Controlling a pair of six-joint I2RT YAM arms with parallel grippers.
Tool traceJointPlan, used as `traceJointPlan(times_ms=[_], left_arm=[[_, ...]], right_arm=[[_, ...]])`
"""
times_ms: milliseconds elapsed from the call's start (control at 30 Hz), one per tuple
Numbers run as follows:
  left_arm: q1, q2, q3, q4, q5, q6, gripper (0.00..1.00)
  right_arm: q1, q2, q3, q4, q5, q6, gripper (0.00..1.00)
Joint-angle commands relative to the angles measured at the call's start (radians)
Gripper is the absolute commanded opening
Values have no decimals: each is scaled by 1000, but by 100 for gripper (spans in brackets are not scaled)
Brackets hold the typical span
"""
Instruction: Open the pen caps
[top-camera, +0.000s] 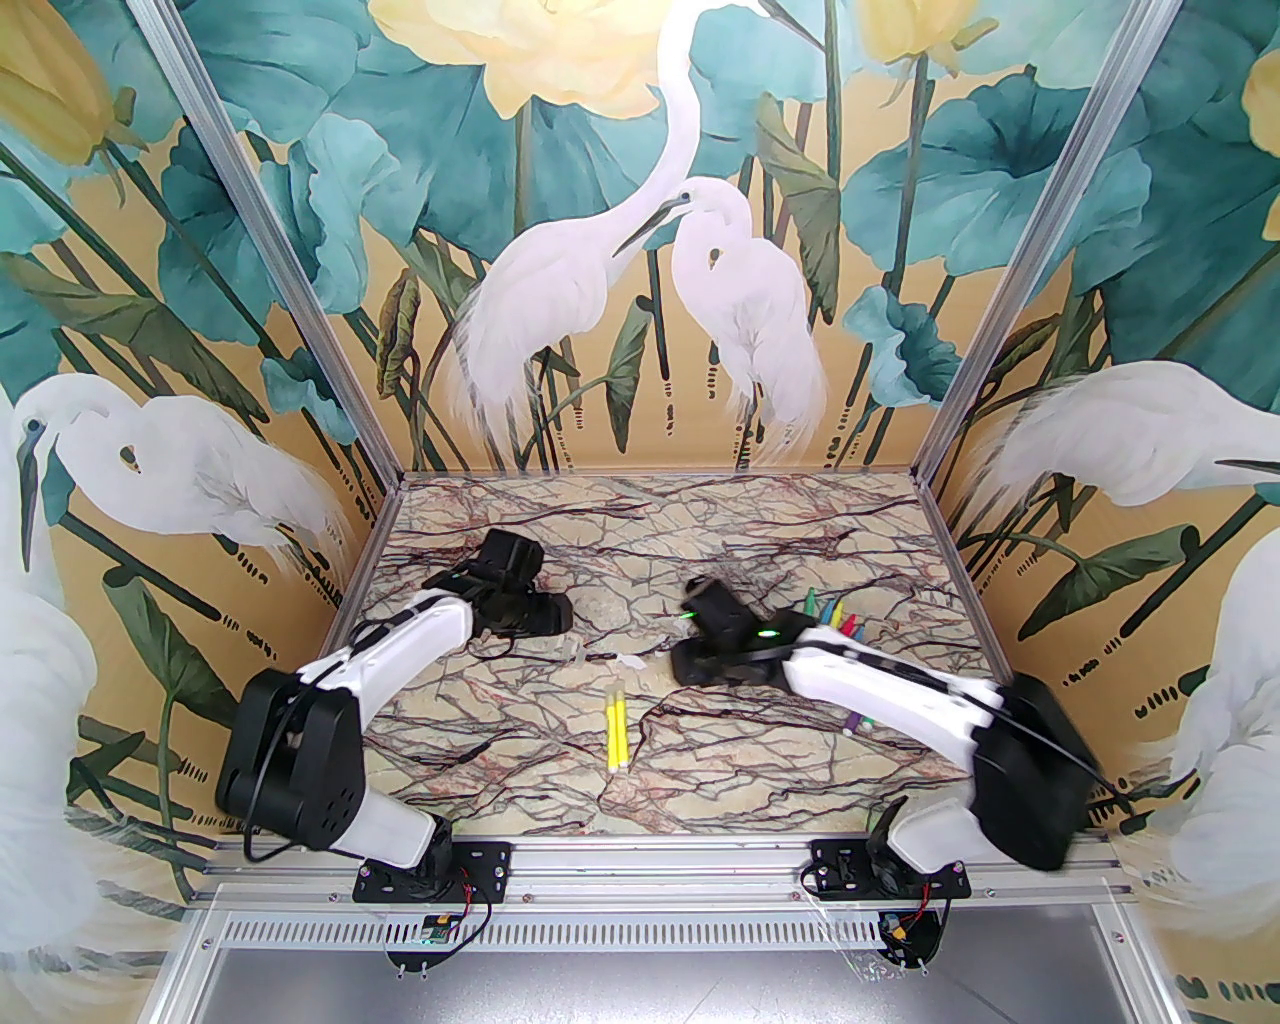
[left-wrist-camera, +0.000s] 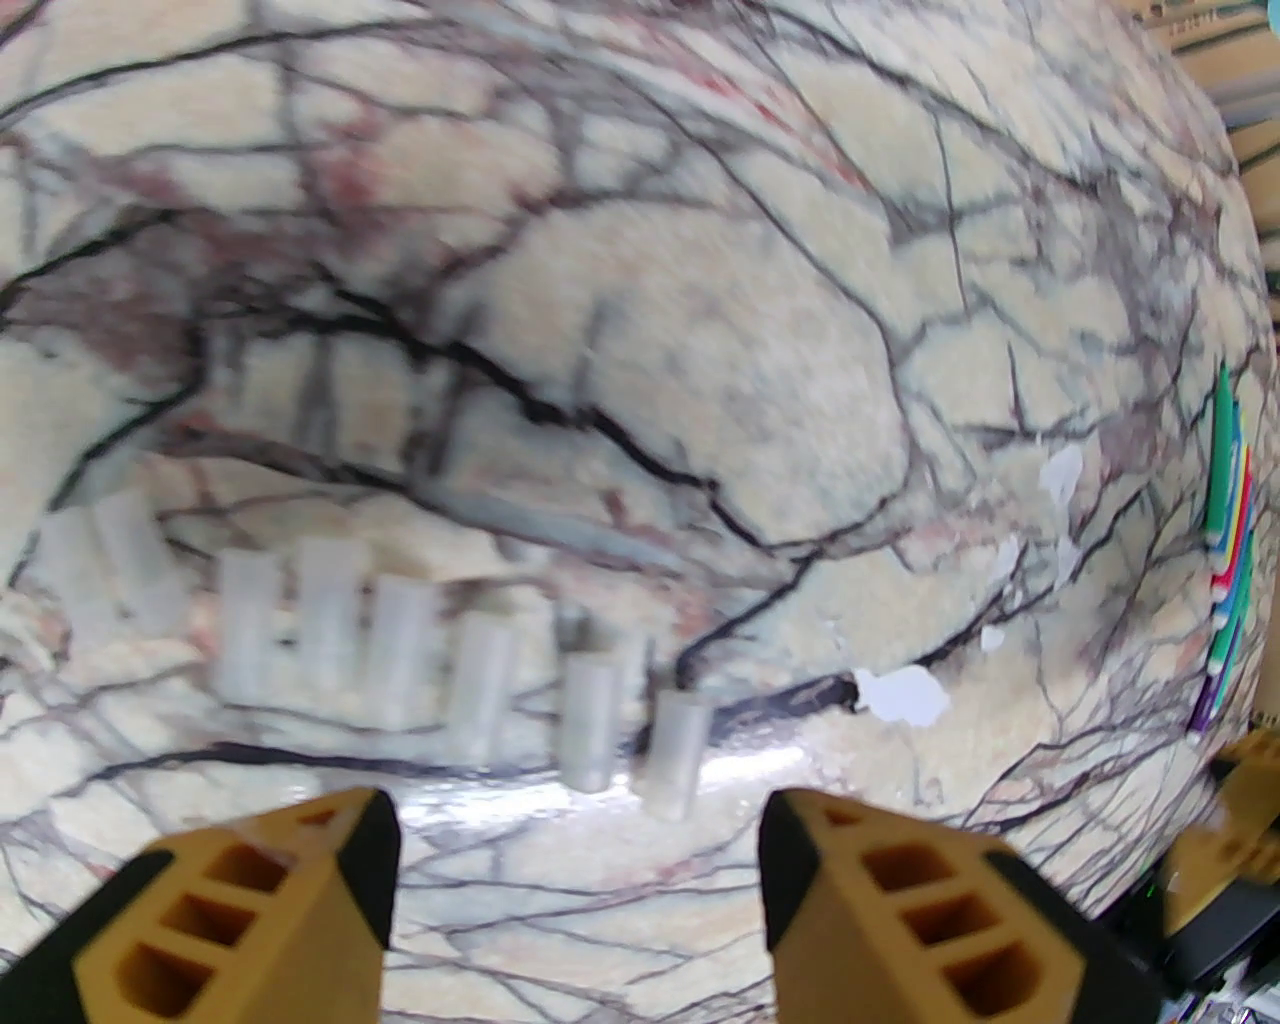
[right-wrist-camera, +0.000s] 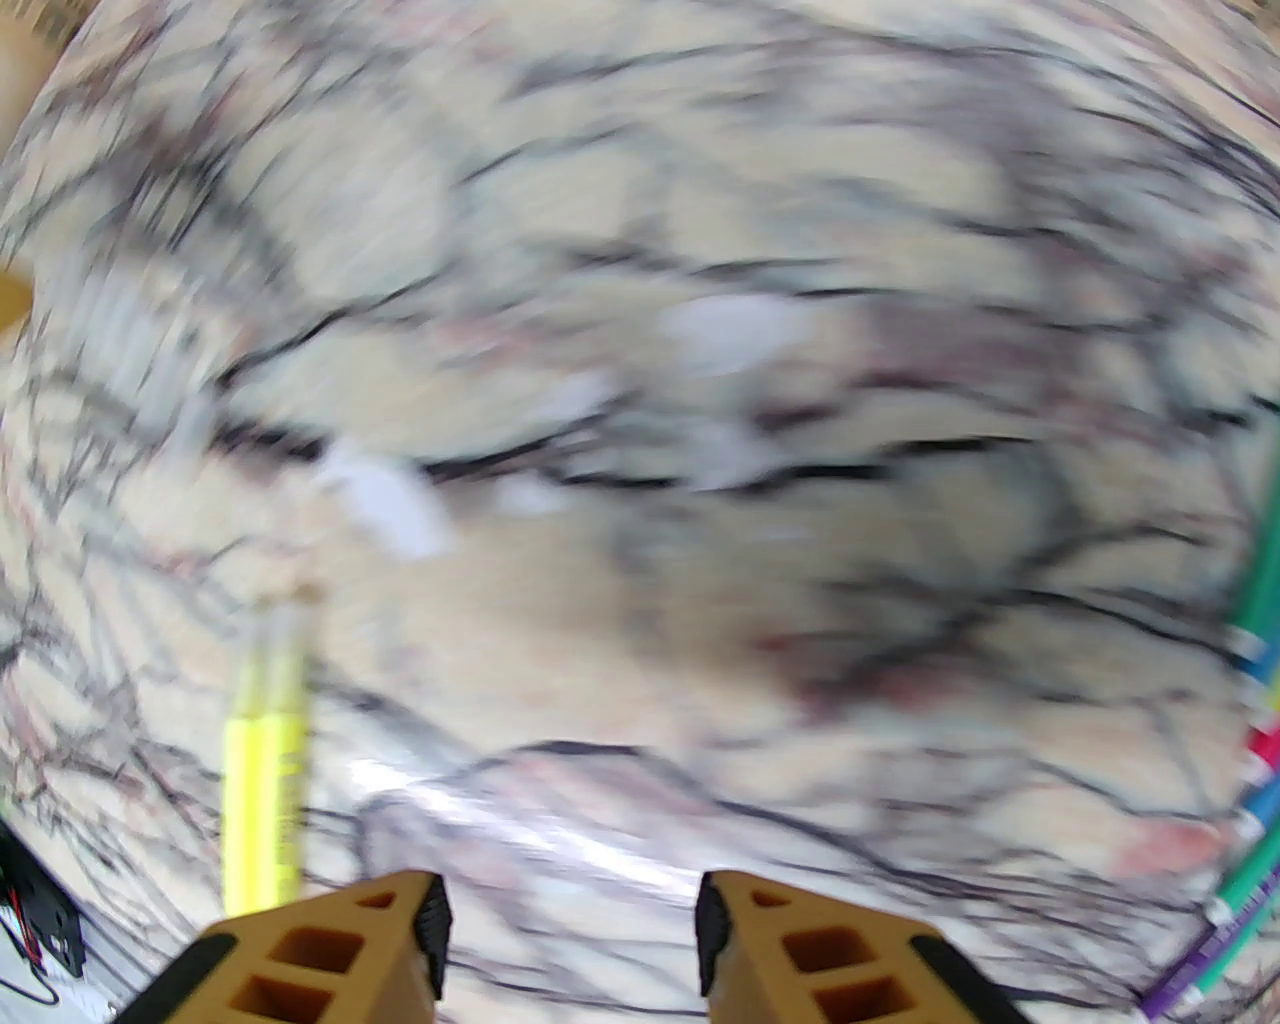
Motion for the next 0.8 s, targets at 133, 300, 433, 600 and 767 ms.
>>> traceJointPlan(times_ms=[133, 300, 433, 600, 767], left_arm=[[24, -92, -78, 90, 6, -38, 69], [27, -123, -113, 101, -26, -52, 71], [28, -145, -129, 106, -59, -56, 73], [29, -161, -134, 105, -97, -61, 73], [30, -178, -145, 117, -115, -68, 75]], right_arm=[[85, 146, 115, 8, -32, -4, 47], [117, 199, 142, -5, -48, 21, 47], [146, 225, 151, -11, -57, 41, 46], [186, 263, 170, -41, -57, 68, 45], [219, 282, 167, -38, -62, 94, 45]])
